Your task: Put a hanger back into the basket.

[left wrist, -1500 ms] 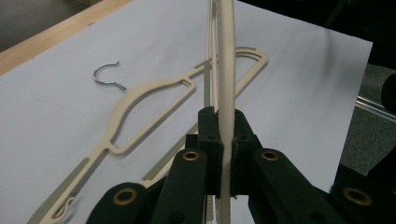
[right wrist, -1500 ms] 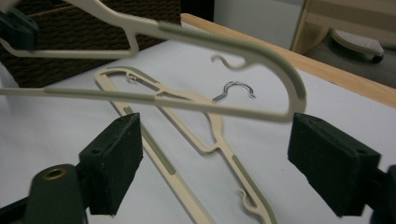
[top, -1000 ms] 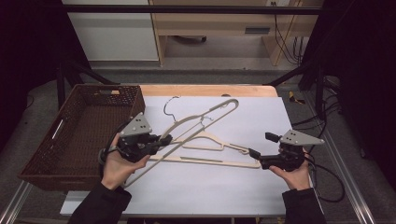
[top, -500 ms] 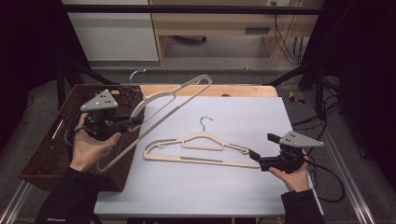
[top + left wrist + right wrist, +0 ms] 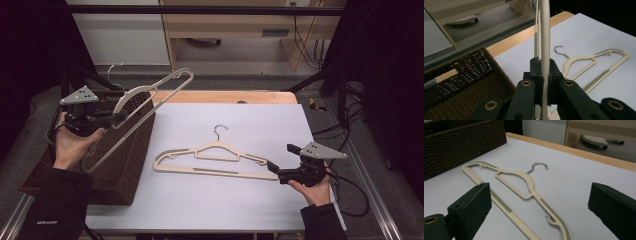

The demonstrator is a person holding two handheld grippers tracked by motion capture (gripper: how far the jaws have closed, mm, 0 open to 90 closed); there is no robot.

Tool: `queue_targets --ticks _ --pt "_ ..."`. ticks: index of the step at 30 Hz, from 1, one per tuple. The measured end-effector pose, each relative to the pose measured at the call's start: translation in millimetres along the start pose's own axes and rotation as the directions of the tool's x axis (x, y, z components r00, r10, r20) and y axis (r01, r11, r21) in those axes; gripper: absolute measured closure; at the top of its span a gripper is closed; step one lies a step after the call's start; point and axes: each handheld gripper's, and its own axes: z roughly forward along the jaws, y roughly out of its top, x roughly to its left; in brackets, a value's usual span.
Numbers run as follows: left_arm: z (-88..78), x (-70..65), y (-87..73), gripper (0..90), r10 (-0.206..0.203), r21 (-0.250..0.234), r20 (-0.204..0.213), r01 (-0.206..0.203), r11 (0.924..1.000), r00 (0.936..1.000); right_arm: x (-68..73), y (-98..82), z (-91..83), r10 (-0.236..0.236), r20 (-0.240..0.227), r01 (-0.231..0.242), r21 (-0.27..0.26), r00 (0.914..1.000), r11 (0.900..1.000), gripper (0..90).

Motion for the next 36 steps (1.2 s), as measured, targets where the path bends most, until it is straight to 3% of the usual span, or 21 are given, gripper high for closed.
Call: queue_targets --ticks 8,13,20,30,36 --pt "0.3 29.4 -15.0 86.3 -0.025 0.016 -0.042 0.026 0.9995 0.9988 0.7 -0.5 2.2 -0.004 0.004 0.004 0.007 1.0 1.0 5.0" --pt "-2.8 52.2 -33.2 86.3 -0.063 0.029 -0.06 0.065 0.9975 0.9962 1.4 -1.2 4.8 -0.012 0.007 0.012 0.02 0.9999 1.0 4.7" --pt "-11.4 63.4 -48.8 86.3 -0.08 0.034 -0.073 0.083 0.996 0.9941 1.6 -1.3 5.6 -0.012 0.009 0.011 0.024 0.9999 1.0 4.5" --pt "-24.3 77.4 -72.9 86.3 -0.096 0.081 -0.116 0.106 0.991 0.9885 1.0 -1.4 5.6 -0.02 0.009 0.02 0.033 0.9998 0.999 4.3" --pt "-32.5 83.2 -83.4 86.3 -0.115 0.079 -0.107 0.123 0.9893 0.9877 1.5 -1.6 7.2 -0.019 0.009 0.019 0.038 0.9998 0.999 4.1"
